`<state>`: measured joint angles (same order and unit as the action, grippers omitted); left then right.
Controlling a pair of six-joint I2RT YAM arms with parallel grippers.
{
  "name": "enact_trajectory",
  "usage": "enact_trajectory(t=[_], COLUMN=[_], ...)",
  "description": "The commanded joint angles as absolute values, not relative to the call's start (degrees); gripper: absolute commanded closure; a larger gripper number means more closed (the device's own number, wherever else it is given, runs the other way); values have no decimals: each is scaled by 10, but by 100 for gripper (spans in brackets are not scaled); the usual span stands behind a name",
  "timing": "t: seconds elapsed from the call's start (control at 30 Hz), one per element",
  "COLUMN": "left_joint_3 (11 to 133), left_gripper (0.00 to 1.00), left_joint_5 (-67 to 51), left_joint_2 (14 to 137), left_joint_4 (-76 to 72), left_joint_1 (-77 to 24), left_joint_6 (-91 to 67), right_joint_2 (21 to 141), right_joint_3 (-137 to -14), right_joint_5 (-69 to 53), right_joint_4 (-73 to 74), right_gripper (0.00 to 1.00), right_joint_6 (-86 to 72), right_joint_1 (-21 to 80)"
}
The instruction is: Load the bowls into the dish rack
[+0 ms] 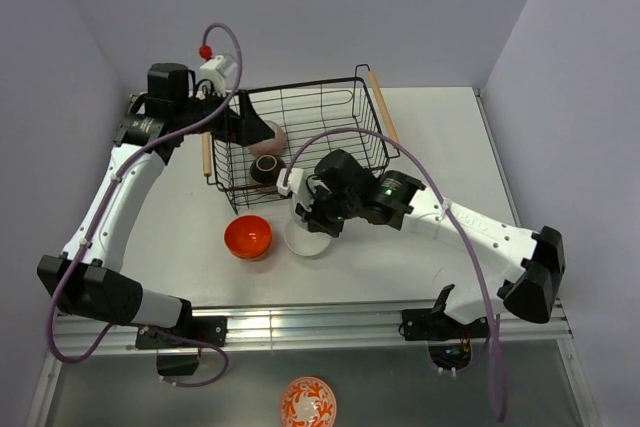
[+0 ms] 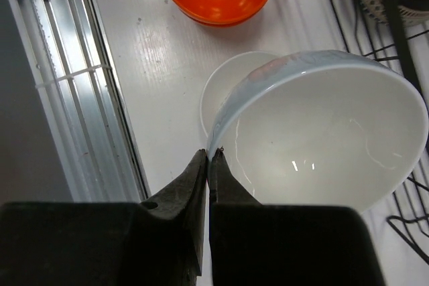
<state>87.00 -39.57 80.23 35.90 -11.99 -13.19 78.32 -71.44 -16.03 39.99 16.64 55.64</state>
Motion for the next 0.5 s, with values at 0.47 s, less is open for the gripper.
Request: enact_trajectory(t=[0.47], left_joint_3=[897], left_gripper=[14], left_joint_5=[-336], left_joint_2=[786], left_joint_4=[424], left_joint_1=[-243], left_joint_6=[-97], right_joint_2=[702], right_joint_3=[-771], right_joint_5=[-18], right_joint_4=[402], right_gripper=[100], right_joint_6=[272], right_joint_1=[558])
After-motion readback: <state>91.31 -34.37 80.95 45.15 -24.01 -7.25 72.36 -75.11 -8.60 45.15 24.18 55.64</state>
